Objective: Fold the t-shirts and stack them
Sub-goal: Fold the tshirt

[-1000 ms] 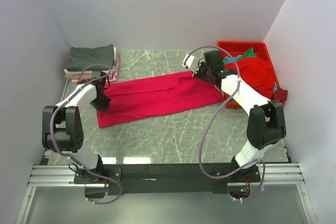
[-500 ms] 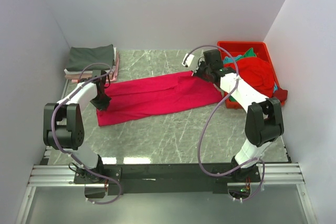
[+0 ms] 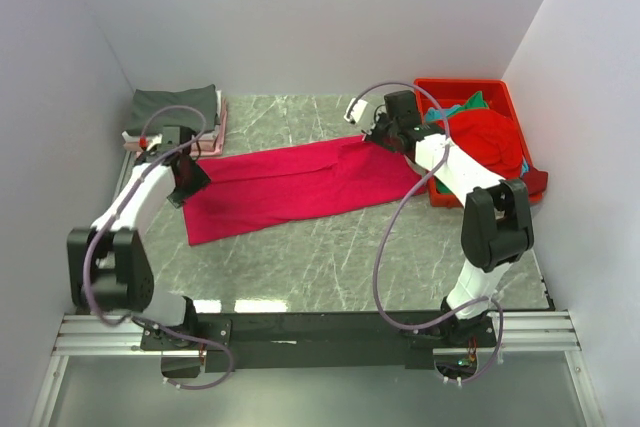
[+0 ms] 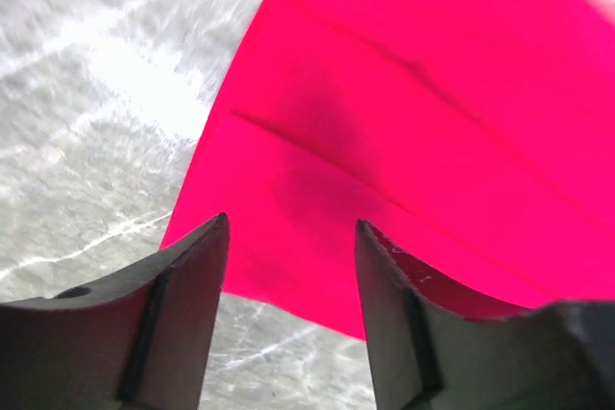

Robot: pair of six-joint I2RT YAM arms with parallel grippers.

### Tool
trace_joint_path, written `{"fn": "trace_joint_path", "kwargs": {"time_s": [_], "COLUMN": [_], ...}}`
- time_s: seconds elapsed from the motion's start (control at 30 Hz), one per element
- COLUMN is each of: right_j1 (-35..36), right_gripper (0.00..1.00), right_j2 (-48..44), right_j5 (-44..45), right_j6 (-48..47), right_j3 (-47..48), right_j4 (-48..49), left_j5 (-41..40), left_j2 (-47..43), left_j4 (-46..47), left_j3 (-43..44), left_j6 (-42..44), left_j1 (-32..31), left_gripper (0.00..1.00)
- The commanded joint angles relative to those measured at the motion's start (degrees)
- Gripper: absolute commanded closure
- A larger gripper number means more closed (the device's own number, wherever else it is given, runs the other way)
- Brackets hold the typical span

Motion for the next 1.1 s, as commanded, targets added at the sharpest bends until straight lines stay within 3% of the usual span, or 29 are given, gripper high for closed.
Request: {"fn": "trace_joint_path", "kwargs": {"time_s": [0.0, 0.17, 0.43, 0.97, 1.03, 1.07], "right_j1": [-0.2, -0.2, -0.2, 0.9, 1.5, 1.8], "right_gripper": [1.00, 1.00, 1.00, 1.00, 0.91, 0.79], "right_j2": [1.6, 3.6, 6.4, 14.2, 15.4, 16.7], "right_j5": [0.0, 0.5, 1.2, 4.7, 6.7, 8.2], "right_j6": [1.0, 1.1, 1.3, 2.1, 2.7, 3.8], "right_j3": [3.3, 5.0, 7.1, 12.8, 13.3, 13.3], "right_j4": [1.2, 0.9, 0.4, 0.0, 2.6, 4.1], "left_j5": [2.0, 7.6, 4.6, 4.5, 4.7, 4.9], "left_j2": [-7.5, -18.7, -32.8, -41.7, -42.1, -42.3], "left_j4": [3.3, 7.5, 10.3, 8.3, 8.6, 8.8], "left_j3": [0.1, -1.1, -5.6, -9.7, -10.2, -10.5], "left_j6": [4.6, 12.6, 18.7, 21.9, 21.9, 22.0], "left_j1": [0.6, 0.8, 0.8, 0.8, 0.8, 0.8], "left_gripper": [0.38, 0.31, 0.14, 0.13, 0.13, 0.13]}}
